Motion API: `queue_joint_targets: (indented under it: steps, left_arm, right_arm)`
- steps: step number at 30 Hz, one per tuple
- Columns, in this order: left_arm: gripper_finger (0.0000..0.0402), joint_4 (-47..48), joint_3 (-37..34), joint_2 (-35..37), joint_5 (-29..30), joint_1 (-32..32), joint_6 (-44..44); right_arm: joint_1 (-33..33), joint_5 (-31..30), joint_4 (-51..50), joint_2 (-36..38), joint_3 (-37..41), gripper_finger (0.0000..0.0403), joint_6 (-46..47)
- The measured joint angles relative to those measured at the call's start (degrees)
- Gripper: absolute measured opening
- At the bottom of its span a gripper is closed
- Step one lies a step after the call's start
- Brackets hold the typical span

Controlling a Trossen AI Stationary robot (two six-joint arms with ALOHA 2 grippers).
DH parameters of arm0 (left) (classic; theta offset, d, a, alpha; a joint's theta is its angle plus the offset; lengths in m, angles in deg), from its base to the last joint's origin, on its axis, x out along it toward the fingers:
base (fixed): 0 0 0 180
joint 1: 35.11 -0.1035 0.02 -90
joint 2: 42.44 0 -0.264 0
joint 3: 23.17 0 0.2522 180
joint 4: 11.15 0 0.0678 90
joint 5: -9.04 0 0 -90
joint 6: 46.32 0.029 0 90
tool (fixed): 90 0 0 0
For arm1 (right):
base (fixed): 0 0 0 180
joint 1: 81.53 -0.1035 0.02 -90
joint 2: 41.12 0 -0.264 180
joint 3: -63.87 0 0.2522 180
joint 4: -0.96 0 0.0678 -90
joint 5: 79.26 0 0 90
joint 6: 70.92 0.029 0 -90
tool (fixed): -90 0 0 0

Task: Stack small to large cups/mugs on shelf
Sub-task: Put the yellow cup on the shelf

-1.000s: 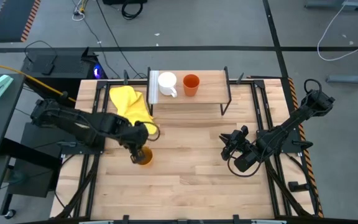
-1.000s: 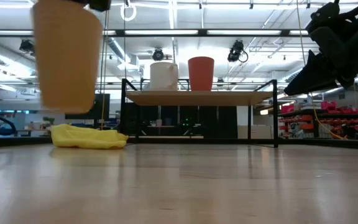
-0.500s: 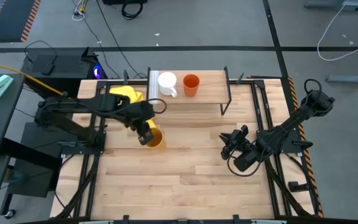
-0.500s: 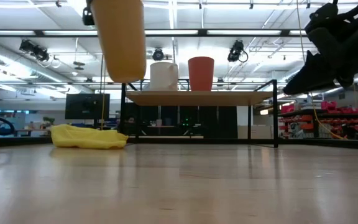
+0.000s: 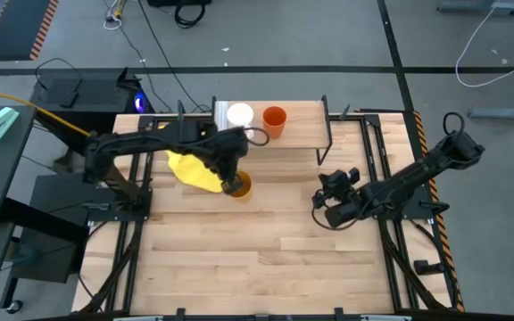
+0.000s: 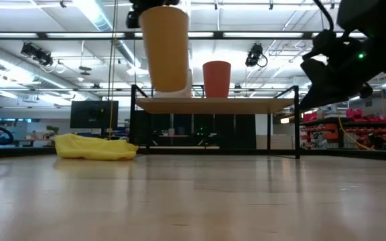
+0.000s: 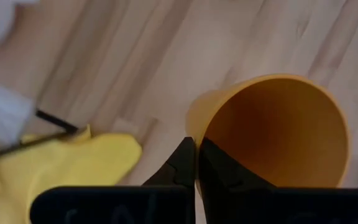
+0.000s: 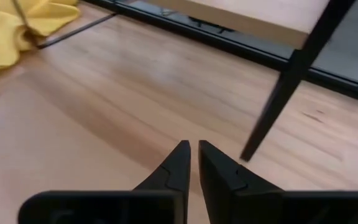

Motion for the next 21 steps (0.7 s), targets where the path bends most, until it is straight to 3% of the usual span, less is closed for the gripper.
queue_joint_targets:
  steps: [11,21]
  left_arm:
    - [0.001,2.1,16.6,-8.9,0.0,-4.0,4.4]
    - [0.001,2.8,21.1,-13.0,-0.4,-5.7,5.8]
  right_arm:
    - [3.9,1.0,-5.6,0.0,0.0,0.0005,1.9]
    - [7.2,1.2,-10.7,0.0,0.0,0.0004,5.6]
